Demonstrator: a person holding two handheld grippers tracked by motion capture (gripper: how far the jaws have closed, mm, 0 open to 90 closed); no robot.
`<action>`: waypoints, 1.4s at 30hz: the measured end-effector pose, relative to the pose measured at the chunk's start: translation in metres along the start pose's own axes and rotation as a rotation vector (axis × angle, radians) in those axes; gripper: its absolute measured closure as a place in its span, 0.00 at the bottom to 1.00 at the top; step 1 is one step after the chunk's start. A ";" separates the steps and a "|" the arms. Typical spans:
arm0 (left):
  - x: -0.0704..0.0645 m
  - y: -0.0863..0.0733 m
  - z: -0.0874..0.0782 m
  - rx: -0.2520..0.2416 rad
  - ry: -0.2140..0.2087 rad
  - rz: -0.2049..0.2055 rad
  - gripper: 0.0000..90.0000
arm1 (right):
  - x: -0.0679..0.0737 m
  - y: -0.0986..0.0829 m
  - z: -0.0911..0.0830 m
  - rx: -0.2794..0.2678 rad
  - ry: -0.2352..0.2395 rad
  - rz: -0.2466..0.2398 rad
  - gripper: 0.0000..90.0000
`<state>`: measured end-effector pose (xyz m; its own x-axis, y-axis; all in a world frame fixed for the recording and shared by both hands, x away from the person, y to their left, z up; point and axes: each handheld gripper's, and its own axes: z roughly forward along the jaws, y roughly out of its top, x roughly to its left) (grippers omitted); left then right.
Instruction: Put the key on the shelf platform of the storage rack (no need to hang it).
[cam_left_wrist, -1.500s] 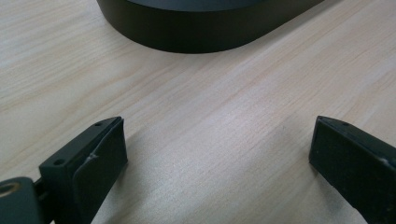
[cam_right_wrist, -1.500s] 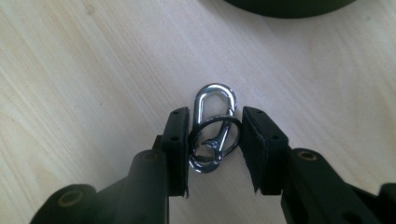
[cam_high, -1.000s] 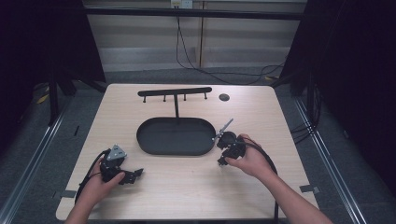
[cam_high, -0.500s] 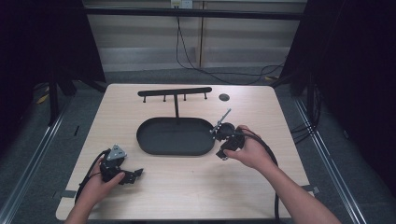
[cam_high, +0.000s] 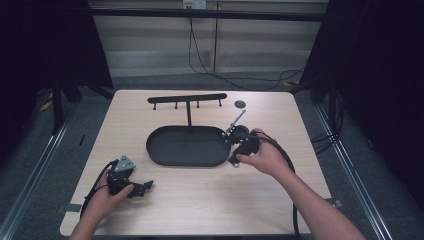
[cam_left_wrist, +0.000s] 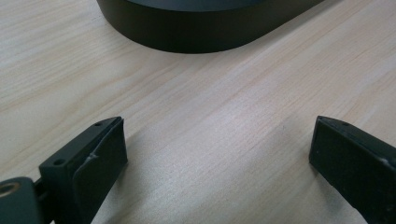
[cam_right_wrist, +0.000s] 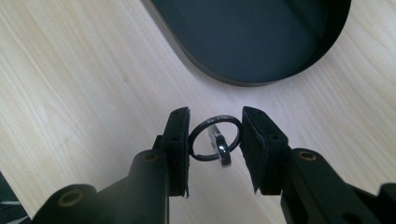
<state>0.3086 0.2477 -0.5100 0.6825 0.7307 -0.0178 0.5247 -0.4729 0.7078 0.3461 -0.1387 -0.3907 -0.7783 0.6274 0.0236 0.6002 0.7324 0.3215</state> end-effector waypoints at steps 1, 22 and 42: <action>0.000 0.000 0.000 0.000 0.000 0.000 0.04 | 0.000 0.000 0.000 0.000 0.000 0.000 0.71; 0.000 0.000 0.000 -0.001 -0.001 -0.001 0.04 | 0.001 0.030 -0.008 -0.042 -0.027 -0.009 0.71; 0.000 0.000 0.000 0.005 -0.005 0.008 0.04 | -0.004 0.047 -0.009 -0.084 -0.027 0.022 0.71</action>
<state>0.3086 0.2479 -0.5096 0.6892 0.7244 -0.0159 0.5219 -0.4811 0.7044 0.3758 -0.1091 -0.3667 -0.7593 0.6507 0.0057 0.5984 0.6948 0.3990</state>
